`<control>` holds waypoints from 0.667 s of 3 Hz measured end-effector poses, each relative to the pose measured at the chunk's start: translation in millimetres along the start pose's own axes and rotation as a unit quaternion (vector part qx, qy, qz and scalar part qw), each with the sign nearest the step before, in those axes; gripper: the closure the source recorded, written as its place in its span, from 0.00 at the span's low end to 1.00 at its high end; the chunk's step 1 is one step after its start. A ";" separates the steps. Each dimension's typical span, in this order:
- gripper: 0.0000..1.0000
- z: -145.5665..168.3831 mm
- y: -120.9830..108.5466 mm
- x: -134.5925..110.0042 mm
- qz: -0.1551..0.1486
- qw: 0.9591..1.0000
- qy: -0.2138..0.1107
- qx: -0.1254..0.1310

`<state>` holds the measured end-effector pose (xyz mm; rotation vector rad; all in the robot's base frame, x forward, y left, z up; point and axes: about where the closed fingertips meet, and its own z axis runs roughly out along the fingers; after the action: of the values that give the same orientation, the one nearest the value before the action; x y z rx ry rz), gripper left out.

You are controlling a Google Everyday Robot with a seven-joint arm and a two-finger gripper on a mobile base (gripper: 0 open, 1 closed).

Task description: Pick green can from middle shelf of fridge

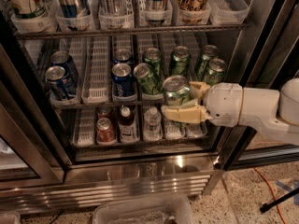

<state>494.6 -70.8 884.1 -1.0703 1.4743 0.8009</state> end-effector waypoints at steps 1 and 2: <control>1.00 7.5 40.9 -7.0 0.007 1.000 -0.013 -0.005; 1.00 7.1 77.4 -7.6 0.025 0.999 -0.029 0.002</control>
Offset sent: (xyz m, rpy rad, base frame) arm -0.1097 0.0456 -0.0055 0.1354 0.0555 -0.0440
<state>425.4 -34.6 884.7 -1.0030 1.4580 0.8565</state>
